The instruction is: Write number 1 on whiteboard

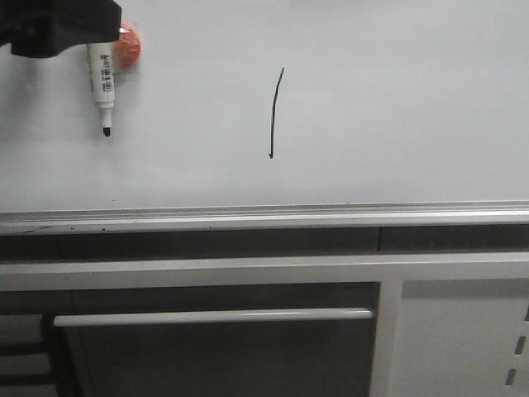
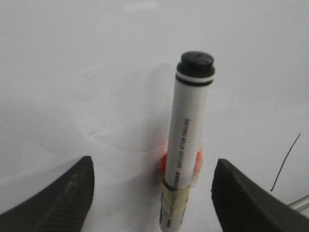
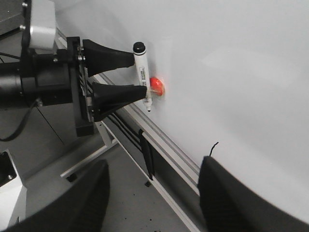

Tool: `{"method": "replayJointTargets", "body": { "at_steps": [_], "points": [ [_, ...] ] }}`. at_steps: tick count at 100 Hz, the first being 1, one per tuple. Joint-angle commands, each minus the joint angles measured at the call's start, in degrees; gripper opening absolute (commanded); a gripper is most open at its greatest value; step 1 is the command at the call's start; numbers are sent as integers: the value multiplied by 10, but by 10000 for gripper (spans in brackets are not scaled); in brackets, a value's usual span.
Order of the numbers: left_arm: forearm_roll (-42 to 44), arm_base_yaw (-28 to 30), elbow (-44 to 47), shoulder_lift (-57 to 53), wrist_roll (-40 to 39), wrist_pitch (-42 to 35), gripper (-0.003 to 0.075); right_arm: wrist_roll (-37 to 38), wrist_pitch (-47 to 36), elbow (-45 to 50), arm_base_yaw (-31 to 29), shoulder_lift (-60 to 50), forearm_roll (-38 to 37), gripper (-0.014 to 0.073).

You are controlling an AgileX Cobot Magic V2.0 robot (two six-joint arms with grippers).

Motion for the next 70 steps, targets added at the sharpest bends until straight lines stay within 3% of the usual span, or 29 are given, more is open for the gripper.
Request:
{"method": "replayJointTargets", "body": {
  "at_steps": [1, 31, 44, 59, 65, 70],
  "points": [
    [-4, 0, -16, -36, 25, 3, 479, -3, -32, -14, -2, -6, 8, 366],
    [-37, 0, 10, -173, 86, 3, 396, -2, -34, -14, -2, -26, -10, 329],
    [-74, 0, 10, -237, 146, -14, 264, 12, -60, -14, -2, -53, -35, 185],
    [-144, 0, 10, -298, 225, -17, 60, 19, -74, -14, -2, -81, -57, -63],
    [-178, 0, 10, -319, 252, -17, -21, 36, -76, -9, -2, -93, -69, -59],
    [-212, 0, 10, -334, 279, -17, -20, 40, -89, 3, -2, -106, -76, -50]
  ]
}}
